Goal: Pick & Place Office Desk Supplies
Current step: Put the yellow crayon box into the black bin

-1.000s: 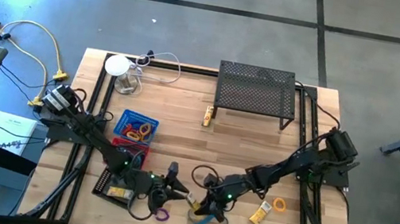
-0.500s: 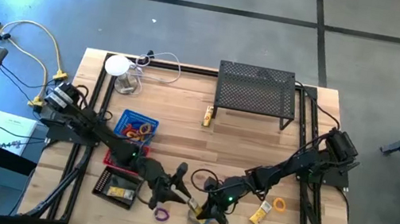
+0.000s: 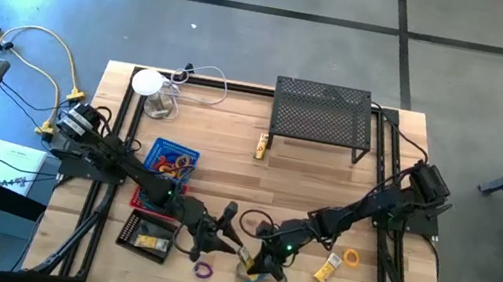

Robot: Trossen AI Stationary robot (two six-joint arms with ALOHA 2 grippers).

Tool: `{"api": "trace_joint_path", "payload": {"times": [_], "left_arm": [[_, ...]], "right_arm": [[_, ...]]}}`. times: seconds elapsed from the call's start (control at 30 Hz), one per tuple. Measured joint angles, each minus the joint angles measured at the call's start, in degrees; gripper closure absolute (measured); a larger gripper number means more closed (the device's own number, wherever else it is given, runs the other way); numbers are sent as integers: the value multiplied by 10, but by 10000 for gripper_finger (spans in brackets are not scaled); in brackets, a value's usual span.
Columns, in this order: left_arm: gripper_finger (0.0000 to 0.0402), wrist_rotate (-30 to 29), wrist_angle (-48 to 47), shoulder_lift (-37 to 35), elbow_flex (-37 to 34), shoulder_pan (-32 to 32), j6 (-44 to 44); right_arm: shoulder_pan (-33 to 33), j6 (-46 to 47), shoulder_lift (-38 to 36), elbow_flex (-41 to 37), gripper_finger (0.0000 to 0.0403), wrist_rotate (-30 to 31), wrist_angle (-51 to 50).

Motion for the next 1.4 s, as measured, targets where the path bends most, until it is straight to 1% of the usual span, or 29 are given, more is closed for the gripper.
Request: {"api": "trace_joint_path", "payload": {"times": [0.1, 0.27, 0.43, 0.63, 0.8, 0.93, 1.2, 1.4], "left_arm": [[281, -17, 3, 0, 0, 0, 6], [281, -15, 2, 0, 0, 0, 8], [281, 77, 10, 8, 1, 0, 55], [281, 83, 41, 39, 3, 5, 88], [281, 72, 54, 52, 3, 5, 88], [281, 48, 52, 52, 3, 5, 92], [282, 41, 46, 52, 3, 5, 94], [294, 39, 45, 52, 3, 5, 95]], "right_arm": [[-1, 5, 0, 0, 312, 4, -3], [-1, 5, 0, 0, 312, 4, -2], [-2, 5, 0, 0, 312, -6, -2], [-9, 7, 0, 0, 312, -5, -6], [-10, 7, 0, -1, 312, -3, -10], [-10, 5, 0, -1, 312, -7, -7], [-10, -10, 0, -1, 312, -10, -5], [-10, -12, 0, -1, 312, -11, -3]]}}
